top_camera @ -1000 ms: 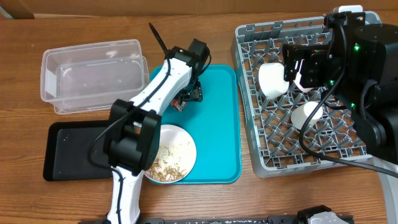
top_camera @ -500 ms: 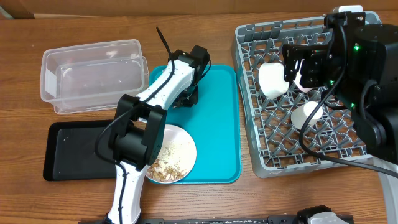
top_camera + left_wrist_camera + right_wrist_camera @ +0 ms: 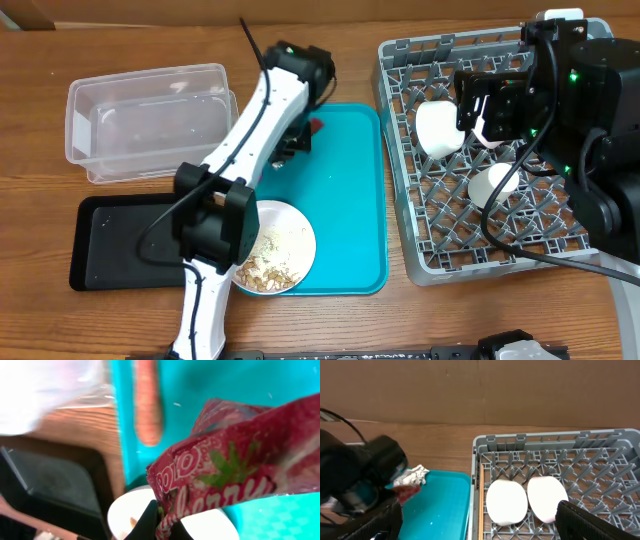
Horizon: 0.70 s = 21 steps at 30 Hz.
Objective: Sort waste into correct bins and load items into the dishwasher
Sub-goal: 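Drop the red wrapper into the clear plastic bin, then grasp the crumpled foil on the tray with left gripper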
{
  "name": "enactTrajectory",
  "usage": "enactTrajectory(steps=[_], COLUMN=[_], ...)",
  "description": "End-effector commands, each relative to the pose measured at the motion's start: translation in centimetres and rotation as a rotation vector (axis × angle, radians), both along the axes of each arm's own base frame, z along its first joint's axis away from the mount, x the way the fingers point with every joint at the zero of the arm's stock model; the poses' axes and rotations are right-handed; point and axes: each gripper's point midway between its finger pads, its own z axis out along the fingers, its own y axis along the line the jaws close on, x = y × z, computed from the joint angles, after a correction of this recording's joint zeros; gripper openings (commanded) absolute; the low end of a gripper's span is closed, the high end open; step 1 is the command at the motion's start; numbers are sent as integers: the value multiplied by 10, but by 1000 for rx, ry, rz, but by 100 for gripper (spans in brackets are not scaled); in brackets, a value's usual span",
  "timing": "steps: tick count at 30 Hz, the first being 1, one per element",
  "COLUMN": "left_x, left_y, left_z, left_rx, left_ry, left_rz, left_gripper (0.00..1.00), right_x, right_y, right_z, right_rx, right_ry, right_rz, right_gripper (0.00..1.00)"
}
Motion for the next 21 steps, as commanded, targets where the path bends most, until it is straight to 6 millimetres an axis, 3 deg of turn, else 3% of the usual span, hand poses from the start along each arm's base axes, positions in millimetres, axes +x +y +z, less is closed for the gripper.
enactTrajectory(steps=[1, 6, 9, 10, 12, 14, 21], left_x=[19, 28, 35, 38, 41, 42, 47], left_y=[47, 115, 133, 135, 138, 137, 127], left_z=[43, 44, 38, 37, 37, 39, 71], left_rx=[29, -11, -143, -191, -277, -365, -477], left_ry=[-156, -181, -176, -175, -172, -162, -198], left_rz=[175, 425, 499, 509, 533, 564, 539], left_gripper=[5, 4, 9, 22, 58, 72, 63], right_x=[1, 1, 1, 1, 1, 1, 1], right_y=[-2, -2, -2, -2, -2, -2, -2], right_z=[0, 0, 0, 0, 0, 0, 0], right_rx=[1, 1, 1, 1, 1, 1, 1], right_ry=[-1, -1, -1, -1, -1, -1, -1], right_rz=[-11, -11, -11, -11, -11, -11, -11], right_gripper=[100, 100, 100, 100, 100, 100, 100])
